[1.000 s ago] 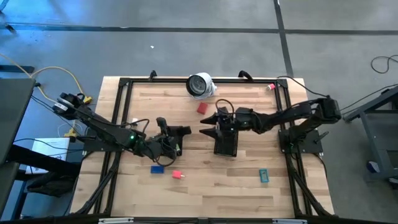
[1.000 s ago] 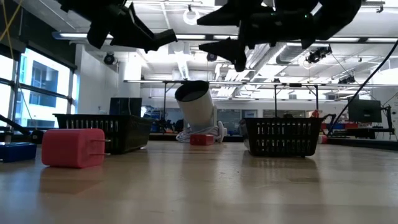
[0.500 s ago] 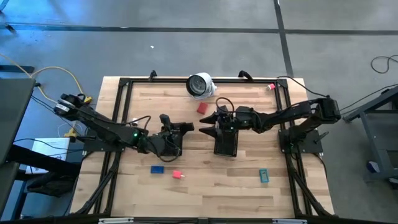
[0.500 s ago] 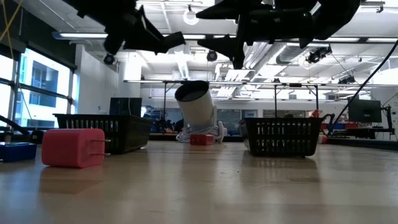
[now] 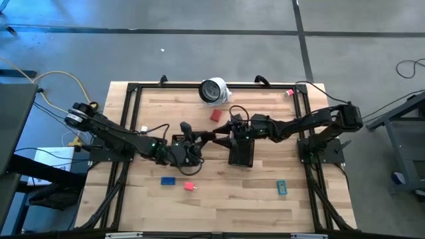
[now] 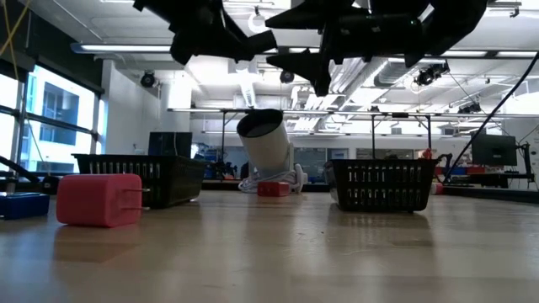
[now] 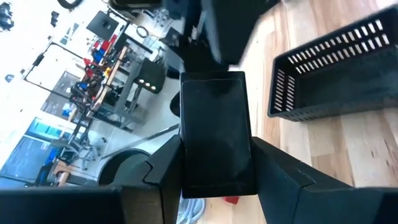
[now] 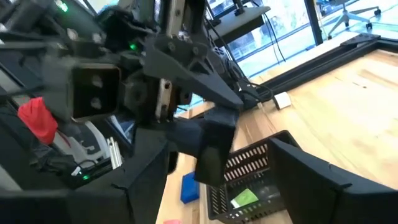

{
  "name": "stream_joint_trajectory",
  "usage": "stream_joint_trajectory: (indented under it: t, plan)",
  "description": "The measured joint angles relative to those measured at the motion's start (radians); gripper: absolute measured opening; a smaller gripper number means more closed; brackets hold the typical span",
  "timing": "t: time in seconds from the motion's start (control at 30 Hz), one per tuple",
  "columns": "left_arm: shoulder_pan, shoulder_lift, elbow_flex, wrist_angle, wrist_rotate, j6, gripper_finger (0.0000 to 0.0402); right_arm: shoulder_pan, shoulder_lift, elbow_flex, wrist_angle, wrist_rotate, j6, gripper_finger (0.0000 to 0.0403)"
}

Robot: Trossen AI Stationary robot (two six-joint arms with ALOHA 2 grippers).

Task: Pick & Place Office items
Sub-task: Put the black digital clock into the right black bin

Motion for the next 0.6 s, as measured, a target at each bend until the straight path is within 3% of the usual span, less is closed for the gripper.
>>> stream_joint_trajectory:
  t: [0.37,0.6]
  plan:
    - [0.013,0.000,0.006,0.000,0.047,-0.003,0.0149,-0.001,0.000,0.000,0.001,0.000,-0.010,0.0252]
    - [0.012,0.000,0.006,0.003,0.048,-0.006,0.0149,-0.001,0.000,0.000,0.002,0.001,-0.022,0.0183]
